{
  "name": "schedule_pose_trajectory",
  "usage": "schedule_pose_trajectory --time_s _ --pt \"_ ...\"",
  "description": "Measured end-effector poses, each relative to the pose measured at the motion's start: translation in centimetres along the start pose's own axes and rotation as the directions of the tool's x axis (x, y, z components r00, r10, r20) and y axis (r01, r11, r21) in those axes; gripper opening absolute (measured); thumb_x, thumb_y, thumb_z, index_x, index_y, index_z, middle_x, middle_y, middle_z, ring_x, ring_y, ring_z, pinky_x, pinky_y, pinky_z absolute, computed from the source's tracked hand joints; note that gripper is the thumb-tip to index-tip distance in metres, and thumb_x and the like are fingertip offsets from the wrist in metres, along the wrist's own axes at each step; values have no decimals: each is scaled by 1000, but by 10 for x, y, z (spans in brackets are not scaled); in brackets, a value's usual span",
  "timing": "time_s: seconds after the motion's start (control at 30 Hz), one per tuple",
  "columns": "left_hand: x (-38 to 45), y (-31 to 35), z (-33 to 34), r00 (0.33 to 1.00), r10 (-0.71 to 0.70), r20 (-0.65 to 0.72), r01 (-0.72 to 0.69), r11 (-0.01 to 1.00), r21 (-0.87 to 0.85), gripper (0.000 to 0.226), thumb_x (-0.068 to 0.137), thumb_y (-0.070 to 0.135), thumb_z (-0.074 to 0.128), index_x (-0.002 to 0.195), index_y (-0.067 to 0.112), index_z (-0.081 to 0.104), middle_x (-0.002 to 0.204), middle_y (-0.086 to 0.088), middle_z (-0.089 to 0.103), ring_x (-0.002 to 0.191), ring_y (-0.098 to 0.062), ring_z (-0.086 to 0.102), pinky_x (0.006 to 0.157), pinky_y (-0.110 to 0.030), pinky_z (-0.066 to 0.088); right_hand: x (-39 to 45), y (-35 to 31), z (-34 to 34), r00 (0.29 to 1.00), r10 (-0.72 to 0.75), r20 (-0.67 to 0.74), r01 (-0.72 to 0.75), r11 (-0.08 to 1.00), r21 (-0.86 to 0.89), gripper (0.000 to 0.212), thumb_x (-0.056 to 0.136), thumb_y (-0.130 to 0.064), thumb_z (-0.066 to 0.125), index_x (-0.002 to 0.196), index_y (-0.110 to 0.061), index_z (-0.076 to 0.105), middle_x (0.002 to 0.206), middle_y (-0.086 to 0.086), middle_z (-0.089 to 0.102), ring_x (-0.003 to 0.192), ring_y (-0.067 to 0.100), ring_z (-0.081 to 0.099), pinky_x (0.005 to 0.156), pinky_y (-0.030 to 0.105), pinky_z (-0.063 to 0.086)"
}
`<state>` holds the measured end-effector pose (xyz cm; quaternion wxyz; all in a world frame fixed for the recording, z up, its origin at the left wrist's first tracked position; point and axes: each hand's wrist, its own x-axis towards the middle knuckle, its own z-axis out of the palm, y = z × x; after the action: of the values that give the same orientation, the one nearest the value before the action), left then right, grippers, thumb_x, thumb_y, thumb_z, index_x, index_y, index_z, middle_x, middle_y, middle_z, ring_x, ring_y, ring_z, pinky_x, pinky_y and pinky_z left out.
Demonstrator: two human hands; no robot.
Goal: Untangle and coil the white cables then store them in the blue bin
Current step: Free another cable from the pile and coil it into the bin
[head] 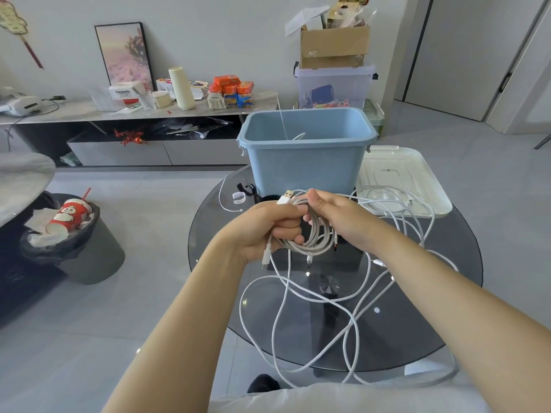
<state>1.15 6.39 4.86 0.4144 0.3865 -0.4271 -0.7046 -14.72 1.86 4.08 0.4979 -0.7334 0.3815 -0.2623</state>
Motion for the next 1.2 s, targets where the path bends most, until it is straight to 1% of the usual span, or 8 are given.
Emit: schedule_pose_trajectory --time_s 0.13,0.23,0.37,0.5,0.7,0.97,1.1,1.2 --pt "-3 2 9 995 29 -99 -19 994 104 28 97 6 46 69 10 48 48 5 38 44 -7 40 68 -26 54 4 3 5 992 -18 -121 -4 983 -185 32 98 -47 31 80 -30 51 69 -12 55 67 4 53 73 24 41" --pt "2 -2 15 940 181 -291 -26 884 466 25 95 9 47 72 12 54 54 4 54 53 -9 50 63 -23 47 6 2 16 950 -91 -298 11 966 -260 37 100 -41 32 70 -23 43 64 -4 52 60 11 50 55 22 35" --pt "9 -6 28 755 375 -538 -14 830 558 13 90 12 46 103 16 43 73 3 54 59 -8 51 54 -20 41 10 2 33 885 -90 -458 26 989 -145 41 101 -40 28 70 -17 42 65 2 51 70 25 51 63 34 34" --pt "8 -3 27 693 485 -534 -88 792 604 20 89 4 41 105 15 37 63 3 48 39 0 41 42 -16 35 14 -3 34 932 -27 -361 24 1000 -11 45 101 -43 26 83 -10 51 70 2 53 72 25 52 80 45 45" --pt "4 -1 17 789 395 -470 17 751 660 27 89 7 39 114 17 34 63 1 50 52 -15 45 52 -27 38 2 -2 9 978 -78 -195 74 997 -29 35 100 -47 28 115 -33 56 107 -10 61 106 16 58 100 41 43" --pt "7 -2 15 867 294 -402 38 765 643 31 88 7 40 114 20 28 62 -4 45 53 -20 42 54 -29 36 -2 0 10 974 -191 -119 187 981 -44 32 99 -43 29 112 -35 57 82 -32 57 85 -2 54 89 26 41" --pt "9 -2 14 885 255 -389 9 827 562 36 88 5 40 120 18 28 60 0 44 47 -13 41 45 -22 38 0 3 17 945 -292 -150 272 952 -140 27 99 -38 34 102 -26 59 71 -12 57 66 18 54 70 33 44" --pt "7 -2 14 921 187 -343 -36 915 401 45 88 -2 41 127 17 26 63 0 39 47 -10 37 48 -24 39 4 5 17 926 -324 -195 287 937 -200 21 101 -26 39 98 -14 57 59 -22 56 54 5 50 58 22 38"
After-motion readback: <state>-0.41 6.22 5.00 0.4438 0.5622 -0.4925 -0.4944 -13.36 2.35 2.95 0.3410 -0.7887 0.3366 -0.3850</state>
